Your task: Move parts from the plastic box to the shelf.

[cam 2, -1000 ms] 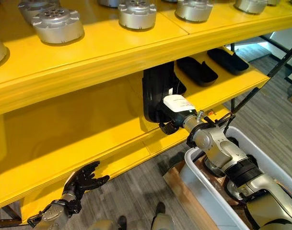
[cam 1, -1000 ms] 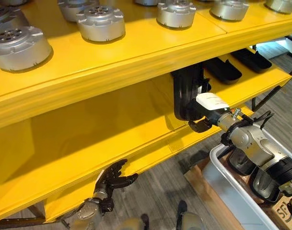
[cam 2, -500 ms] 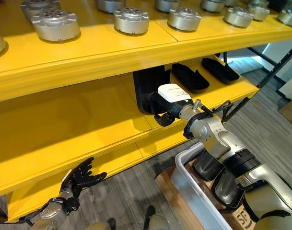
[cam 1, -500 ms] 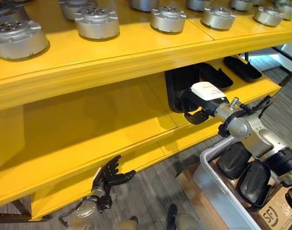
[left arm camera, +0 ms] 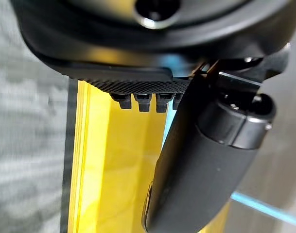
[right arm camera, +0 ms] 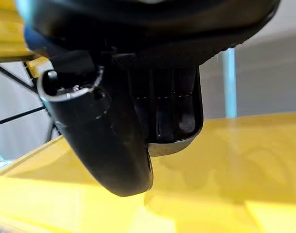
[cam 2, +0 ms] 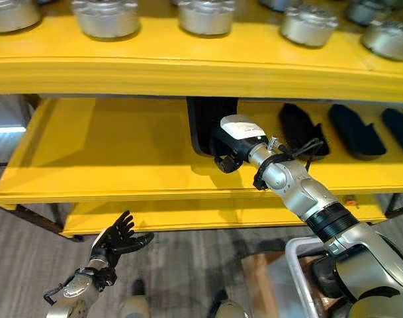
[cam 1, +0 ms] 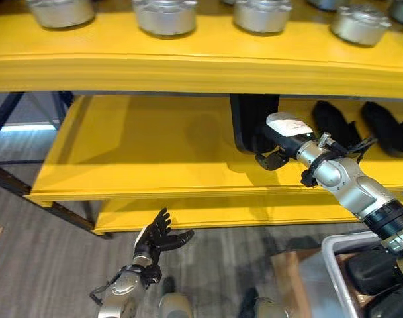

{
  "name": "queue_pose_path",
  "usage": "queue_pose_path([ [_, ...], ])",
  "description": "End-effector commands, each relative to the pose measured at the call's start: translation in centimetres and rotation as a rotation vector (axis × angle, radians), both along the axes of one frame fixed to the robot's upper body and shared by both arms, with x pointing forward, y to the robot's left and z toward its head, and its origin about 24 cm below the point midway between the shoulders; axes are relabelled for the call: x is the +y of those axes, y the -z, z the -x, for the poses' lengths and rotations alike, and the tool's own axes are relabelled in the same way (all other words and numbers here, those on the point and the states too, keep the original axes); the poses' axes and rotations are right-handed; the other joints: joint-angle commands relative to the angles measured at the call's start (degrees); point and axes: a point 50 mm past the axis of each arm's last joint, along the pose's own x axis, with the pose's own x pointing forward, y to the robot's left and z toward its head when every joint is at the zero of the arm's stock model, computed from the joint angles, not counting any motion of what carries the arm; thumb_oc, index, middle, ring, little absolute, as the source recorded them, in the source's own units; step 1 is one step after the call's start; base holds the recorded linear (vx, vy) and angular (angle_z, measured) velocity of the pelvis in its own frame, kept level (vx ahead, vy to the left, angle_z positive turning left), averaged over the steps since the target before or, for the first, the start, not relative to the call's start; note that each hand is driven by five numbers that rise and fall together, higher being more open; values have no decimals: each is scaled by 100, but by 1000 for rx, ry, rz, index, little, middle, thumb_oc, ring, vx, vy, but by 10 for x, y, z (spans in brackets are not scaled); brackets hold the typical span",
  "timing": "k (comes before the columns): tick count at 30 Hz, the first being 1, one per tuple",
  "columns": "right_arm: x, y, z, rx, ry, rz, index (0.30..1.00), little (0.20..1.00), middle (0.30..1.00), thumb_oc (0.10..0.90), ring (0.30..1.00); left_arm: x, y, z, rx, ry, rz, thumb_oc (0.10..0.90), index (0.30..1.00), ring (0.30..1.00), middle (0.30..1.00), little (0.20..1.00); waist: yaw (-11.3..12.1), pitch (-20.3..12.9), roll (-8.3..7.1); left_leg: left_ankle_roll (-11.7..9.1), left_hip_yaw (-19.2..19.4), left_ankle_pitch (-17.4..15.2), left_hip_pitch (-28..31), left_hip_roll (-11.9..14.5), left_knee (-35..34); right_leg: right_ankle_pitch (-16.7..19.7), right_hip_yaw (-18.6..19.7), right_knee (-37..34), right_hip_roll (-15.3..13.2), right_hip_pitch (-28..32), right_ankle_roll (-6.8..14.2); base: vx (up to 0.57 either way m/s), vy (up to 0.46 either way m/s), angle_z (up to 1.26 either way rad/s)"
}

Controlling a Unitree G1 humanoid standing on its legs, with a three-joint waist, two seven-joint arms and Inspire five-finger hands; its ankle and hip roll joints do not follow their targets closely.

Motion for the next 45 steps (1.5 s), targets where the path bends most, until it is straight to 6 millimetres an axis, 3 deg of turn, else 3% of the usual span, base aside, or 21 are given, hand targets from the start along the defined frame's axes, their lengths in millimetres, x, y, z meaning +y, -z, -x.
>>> queue_pose_path([
  [1,1,-84,-2,-322,-10,-101,300,300,300,400,300,-2,-43,-18,-237,60,-17,900,1000,1000,1000,1000,112,-457,-45,144,-126,-412,-97,167,385,147,165,24,-168,317,273,81,100,-3],
  [13,10,-76,-21,-260,26,-52,300,300,300,400,300,6,-46,-18,-242,39,-46,900,1000,1000,1000,1000,350,-482,-108,210,-245,-538,-201,-3,496,253,126,-142,-234,424,356,43,29,2],
  [20,0,-89,-42,-258,137,31,300,300,300,400,300,9,-49,-18,-257,32,-42,900,1000,1000,1000,1000,482,-288,-49,159,-396,-653,-414,31,910,35,211,395,-256,160,334,-18,-17,3],
  [29,-28,-94,-53,-232,276,162,300,300,300,400,300,8,-54,-21,-284,30,-31,900,1000,1000,1000,1000,593,-53,117,35,-728,-881,-896,142,1705,-458,228,1461,-339,-257,307,-40,-36,9],
  [45,-78,-82,-49,-181,422,197,300,300,300,400,300,11,-51,-16,-277,24,-20,900,1000,1000,1000,1000,736,45,214,-35,-903,-783,-956,189,1608,-596,78,1689,-377,-369,301,-2,-30,5],
])
